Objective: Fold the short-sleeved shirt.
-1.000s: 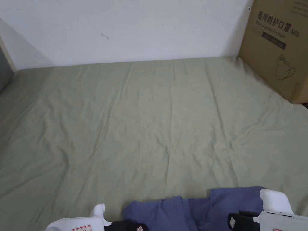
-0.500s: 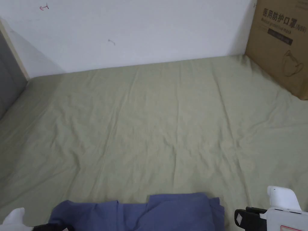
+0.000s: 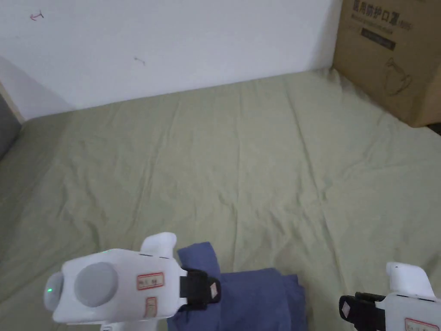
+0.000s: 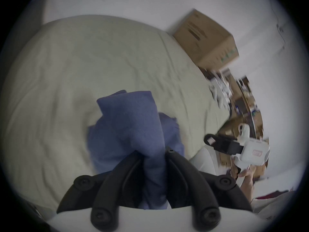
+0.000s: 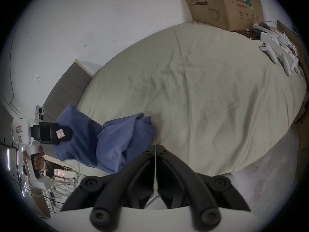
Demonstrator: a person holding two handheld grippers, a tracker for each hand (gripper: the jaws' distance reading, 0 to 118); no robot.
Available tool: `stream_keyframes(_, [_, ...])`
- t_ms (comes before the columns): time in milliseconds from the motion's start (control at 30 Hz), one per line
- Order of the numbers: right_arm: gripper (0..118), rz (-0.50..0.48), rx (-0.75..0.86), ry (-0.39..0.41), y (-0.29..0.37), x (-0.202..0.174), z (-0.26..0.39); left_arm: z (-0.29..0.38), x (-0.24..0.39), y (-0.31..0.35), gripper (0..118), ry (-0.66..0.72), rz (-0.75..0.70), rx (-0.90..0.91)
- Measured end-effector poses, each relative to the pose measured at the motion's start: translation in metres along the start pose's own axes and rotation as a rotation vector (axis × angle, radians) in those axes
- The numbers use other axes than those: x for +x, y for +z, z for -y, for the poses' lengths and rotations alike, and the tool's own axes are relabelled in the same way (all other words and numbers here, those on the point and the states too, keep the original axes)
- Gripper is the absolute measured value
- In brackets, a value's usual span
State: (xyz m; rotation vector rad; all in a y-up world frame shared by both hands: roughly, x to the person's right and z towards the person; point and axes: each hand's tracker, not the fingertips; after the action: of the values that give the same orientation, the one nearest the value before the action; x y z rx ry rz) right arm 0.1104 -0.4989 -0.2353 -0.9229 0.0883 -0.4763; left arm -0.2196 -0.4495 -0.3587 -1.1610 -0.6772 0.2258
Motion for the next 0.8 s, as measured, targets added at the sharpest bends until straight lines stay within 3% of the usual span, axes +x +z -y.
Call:
stream_keyframes(33, [2, 0.006, 0.001, -0.01, 0.002, 0.005, 0.0, -0.001, 0.012, -0.018, 18, -0.016, -0.01, -0.034])
stream_keyframes(67, [2, 0.012, 0.005, -0.019, 0.003, 0.01, 0.001, -0.002, 0.021, -0.034, 31, -0.056, -0.018, -0.071])
stream_keyframes(100, [2, 0.019, 0.009, -0.034, 0.005, 0.015, 0.001, -0.003, 0.03, -0.055, 66, -0.103, -0.013, -0.12])
stream_keyframes(133, [2, 0.023, 0.011, -0.046, 0.006, 0.019, 0.001, -0.001, 0.034, -0.073, 92, -0.116, -0.008, -0.162])
stream_keyframes(167, [2, 0.028, 0.012, -0.06, 0.008, 0.024, 0.001, 0.0, 0.039, -0.086, 105, -0.107, -0.046, -0.204])
stream_keyframes(233, [2, 0.037, 0.02, -0.078, 0.012, 0.03, 0.002, 0.003, 0.041, -0.093, 106, -0.081, -0.028, -0.172])
stream_keyframes(467, [2, 0.059, 0.023, -0.098, 0.016, 0.039, 0.004, -0.005, 0.007, -0.036, 102, 0.122, 0.082, -0.002])
stream_keyframes(533, [2, 0.053, 0.024, -0.11, 0.014, 0.04, 0.005, -0.002, -0.003, -0.02, 81, 0.139, 0.012, 0.078])
stream_keyframes(567, [2, 0.048, 0.023, -0.113, 0.013, 0.039, 0.006, 0.0, -0.008, -0.017, 56, 0.135, -0.021, 0.085])
stream_keyframes(600, [2, 0.047, 0.021, -0.114, 0.012, 0.039, 0.006, 0.001, -0.013, -0.018, 19, 0.126, -0.063, 0.073])
stream_keyframes(633, [2, 0.044, 0.017, -0.112, 0.011, 0.037, 0.006, 0.004, -0.019, -0.022, 7, 0.134, -0.095, 0.055])
stream_keyframes(800, [2, 0.034, 0.003, -0.096, 0.007, 0.033, 0.006, 0.021, -0.022, -0.054, 7, 0.144, -0.034, -0.019])
